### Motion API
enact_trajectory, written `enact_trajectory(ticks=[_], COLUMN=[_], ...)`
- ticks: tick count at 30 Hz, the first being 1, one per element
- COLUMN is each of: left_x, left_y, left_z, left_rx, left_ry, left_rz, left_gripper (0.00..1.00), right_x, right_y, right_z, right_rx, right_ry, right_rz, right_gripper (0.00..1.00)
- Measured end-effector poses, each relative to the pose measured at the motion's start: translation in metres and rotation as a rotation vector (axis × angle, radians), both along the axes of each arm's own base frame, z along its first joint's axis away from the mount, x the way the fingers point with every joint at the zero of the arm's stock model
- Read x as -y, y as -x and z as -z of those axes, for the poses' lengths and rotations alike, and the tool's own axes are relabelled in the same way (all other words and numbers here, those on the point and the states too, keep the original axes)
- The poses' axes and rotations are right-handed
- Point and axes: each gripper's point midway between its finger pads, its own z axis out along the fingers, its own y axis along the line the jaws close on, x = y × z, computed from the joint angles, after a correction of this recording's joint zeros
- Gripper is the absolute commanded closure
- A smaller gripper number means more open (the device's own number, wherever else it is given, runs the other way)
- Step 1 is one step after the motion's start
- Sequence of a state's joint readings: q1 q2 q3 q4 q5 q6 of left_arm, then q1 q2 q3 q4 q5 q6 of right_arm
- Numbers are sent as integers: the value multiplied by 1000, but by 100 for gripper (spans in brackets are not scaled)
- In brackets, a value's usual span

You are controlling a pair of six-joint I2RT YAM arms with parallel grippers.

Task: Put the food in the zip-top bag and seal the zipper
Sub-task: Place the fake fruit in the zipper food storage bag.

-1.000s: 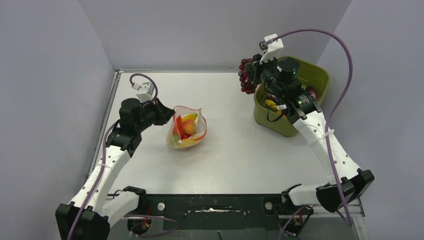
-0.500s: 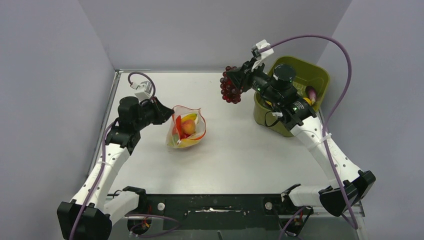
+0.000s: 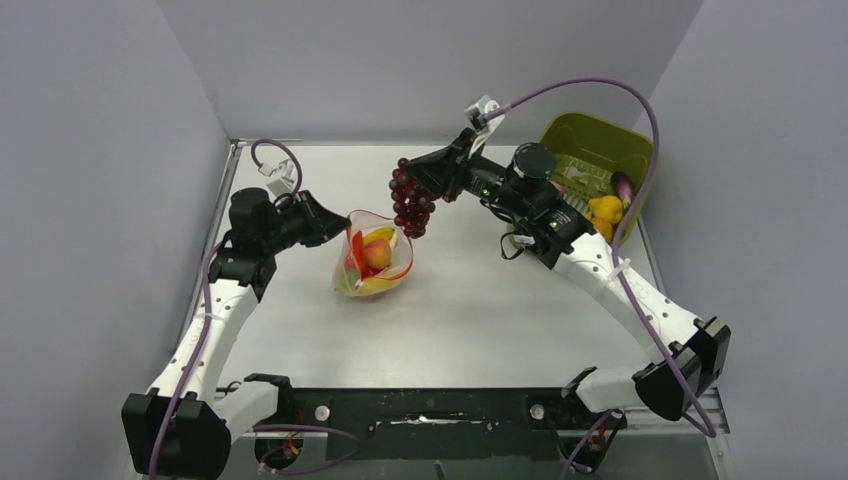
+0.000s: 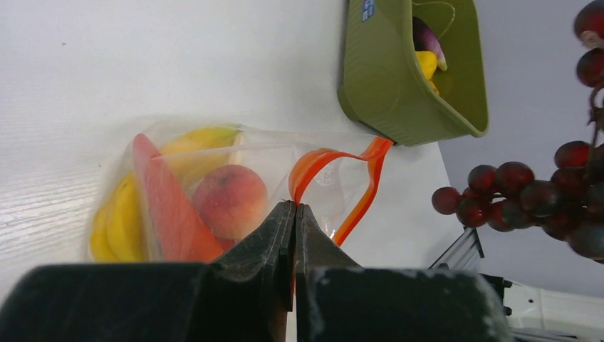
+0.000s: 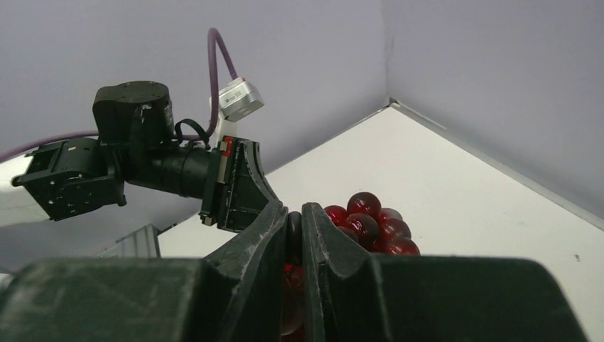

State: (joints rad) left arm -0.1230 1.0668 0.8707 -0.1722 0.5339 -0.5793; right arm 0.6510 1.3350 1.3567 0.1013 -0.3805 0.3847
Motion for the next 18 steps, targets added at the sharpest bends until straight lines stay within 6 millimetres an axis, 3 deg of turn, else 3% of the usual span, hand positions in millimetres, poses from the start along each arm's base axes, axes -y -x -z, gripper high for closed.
enact_trajectory(ticks=[6, 18], left_x=[0, -3], left_y=[2, 2], left_z=[-2, -4], left_rx=[-7, -8], left_ry=[24, 38], left_rz=[18, 21], left_gripper=[100, 100], right_x=[-33, -77], right_y=[11, 32], right_z=[26, 78], right_rx=[-75, -183], right_ry=[-9, 40], right_rz=[-96, -209], right_gripper=[99, 99])
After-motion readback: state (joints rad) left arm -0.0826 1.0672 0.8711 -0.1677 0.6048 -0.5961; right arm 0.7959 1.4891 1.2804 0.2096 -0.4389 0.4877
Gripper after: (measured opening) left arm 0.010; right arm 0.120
